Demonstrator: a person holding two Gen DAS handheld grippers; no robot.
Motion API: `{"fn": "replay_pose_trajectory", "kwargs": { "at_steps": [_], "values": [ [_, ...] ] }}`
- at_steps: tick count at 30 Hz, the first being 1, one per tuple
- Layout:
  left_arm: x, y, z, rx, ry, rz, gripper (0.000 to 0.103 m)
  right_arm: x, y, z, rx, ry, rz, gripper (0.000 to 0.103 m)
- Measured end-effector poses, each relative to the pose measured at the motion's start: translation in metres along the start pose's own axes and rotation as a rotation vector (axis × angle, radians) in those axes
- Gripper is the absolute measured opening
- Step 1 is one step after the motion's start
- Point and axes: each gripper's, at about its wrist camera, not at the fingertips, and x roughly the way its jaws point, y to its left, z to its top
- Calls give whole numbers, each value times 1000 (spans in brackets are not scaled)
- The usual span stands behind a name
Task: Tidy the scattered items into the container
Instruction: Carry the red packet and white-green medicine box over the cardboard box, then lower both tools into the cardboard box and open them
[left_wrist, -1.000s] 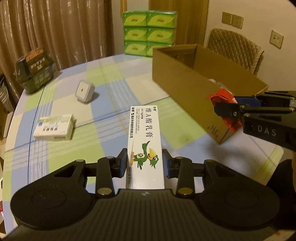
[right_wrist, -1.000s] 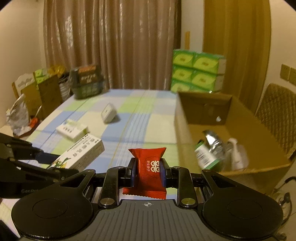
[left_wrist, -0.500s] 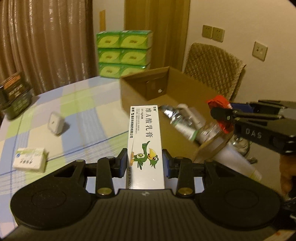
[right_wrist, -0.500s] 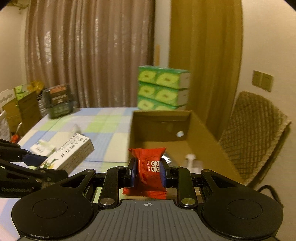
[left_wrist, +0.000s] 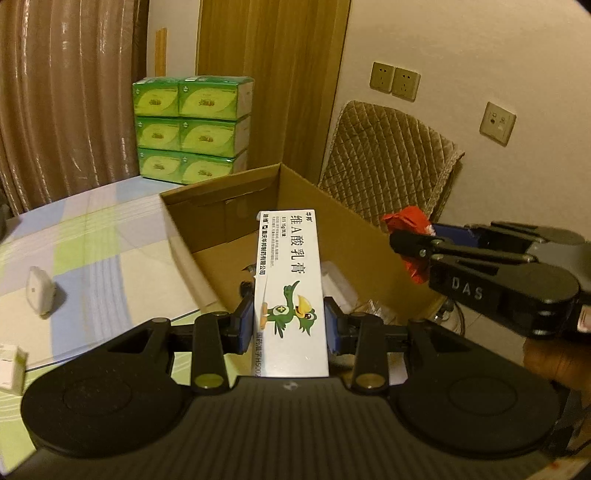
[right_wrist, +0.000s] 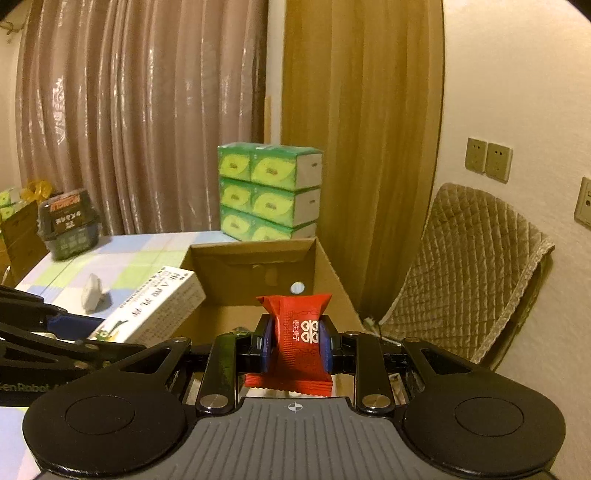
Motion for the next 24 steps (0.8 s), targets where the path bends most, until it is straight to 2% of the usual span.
{"fn": "replay_pose_trajectory", "kwargs": {
  "at_steps": [10,24],
  "values": [
    [29,1,14,-41,0,-12,33,23,-13,2,11,18,-1,23],
    [50,13,20,-82,-3,-8,33,37,-14,4,13,28,0,23]
  ]
}}
